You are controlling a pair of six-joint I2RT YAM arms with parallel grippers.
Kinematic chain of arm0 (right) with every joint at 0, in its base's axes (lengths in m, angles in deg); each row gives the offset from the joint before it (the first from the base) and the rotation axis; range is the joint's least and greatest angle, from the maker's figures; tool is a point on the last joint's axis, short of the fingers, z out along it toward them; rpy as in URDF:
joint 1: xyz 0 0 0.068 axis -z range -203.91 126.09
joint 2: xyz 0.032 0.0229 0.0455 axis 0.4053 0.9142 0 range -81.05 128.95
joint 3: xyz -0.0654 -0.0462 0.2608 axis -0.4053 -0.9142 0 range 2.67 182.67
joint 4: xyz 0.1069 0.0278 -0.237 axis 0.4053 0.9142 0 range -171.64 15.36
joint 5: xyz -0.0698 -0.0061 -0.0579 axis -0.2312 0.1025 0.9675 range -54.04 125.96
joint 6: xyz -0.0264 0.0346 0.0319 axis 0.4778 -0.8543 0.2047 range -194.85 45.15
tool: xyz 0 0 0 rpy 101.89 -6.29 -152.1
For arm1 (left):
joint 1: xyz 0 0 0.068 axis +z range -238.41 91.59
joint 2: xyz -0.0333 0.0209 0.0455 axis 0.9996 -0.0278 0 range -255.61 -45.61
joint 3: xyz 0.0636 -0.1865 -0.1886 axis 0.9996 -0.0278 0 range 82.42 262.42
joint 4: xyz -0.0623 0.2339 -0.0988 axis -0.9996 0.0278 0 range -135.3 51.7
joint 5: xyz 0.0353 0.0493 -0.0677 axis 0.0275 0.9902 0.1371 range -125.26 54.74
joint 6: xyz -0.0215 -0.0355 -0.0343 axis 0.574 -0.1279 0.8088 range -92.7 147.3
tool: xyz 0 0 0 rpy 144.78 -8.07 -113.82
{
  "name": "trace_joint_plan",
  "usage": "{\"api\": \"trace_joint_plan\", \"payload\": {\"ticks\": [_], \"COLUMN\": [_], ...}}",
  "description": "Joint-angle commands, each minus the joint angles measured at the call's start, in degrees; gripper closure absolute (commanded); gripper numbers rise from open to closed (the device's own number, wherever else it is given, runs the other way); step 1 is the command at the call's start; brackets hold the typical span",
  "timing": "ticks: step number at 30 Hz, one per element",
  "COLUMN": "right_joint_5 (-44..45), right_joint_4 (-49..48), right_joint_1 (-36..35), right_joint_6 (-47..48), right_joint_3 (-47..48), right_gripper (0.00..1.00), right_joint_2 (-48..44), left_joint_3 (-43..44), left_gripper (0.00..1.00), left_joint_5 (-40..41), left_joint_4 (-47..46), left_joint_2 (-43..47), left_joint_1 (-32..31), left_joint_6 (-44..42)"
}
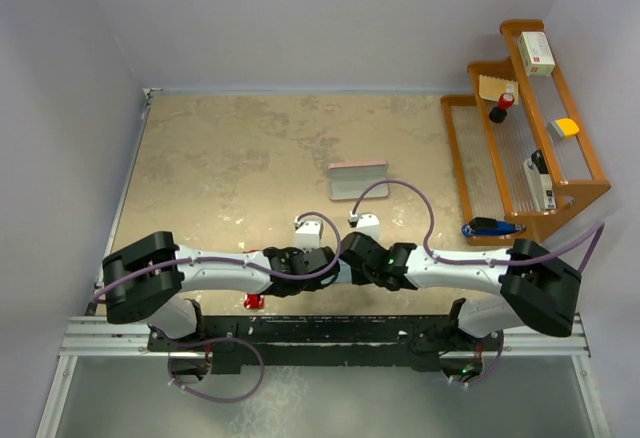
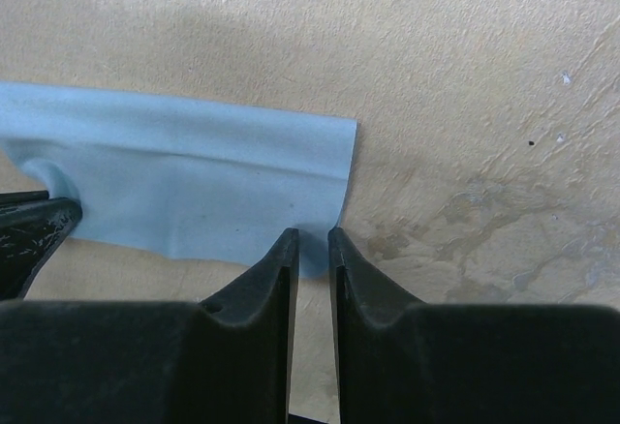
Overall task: Organize the sunglasses
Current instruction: Adjust the glasses cleaning cloth at the center of the board, then pick up the glasses cleaning cloth from the center of the board.
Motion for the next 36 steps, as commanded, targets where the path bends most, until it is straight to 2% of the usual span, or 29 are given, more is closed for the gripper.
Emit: {"api": "trace_joint_plan", "payload": {"ticks": [1,7,10,13,16,19,27,36], "right_joint_5": [-0.04,0.17,0.2,0.28,0.24,0.21,0.45,2.04], "right_joint_4": [3.34,3.57,3.57,3.57,3.66,3.56,3.56,4.86], "right_joint_1": [-1.03,-1.77,-2.07,-2.2,-2.23,-2.37,-2.47,-2.54], "right_joint_6": [-1.6,-2.04,-2.41,-2.64,-2.93,-3.18,-3.8,-3.41], "right_joint_3": [0.54,1.14,1.22,1.09,0.99,0.82,0.88,2.74], "right_gripper": [0.79,0.77,0.81,0.9,0.91,1.0,1.0,0.77], "right_joint_2": [2.36,3.73,4.03,3.94,3.94,3.85,3.39,0.75], "left_joint_3": [-0.92,-2.39,-2.94,-2.97,-2.97,-2.89,-4.67,-5.34], "left_gripper": [1.0,1.0,1.0,1.0,1.0,1.0,1.0,1.0], "left_joint_5": [-0.21,-0.06,0.0,-0.05,-0.11,-0.23,-0.63,-1.49], "left_joint_4": [-2.2,-3.49,-3.68,-3.67,-3.77,-3.91,-5.8,-7.1], "left_joint_2": [2.22,3.74,4.3,4.29,4.38,4.29,5.73,6.49], "left_joint_1": [-0.01,0.0,0.05,0.0,0.07,0.02,0.08,0.16], "left_joint_6": [-0.23,0.45,0.63,0.7,0.63,0.49,0.99,0.49]}}
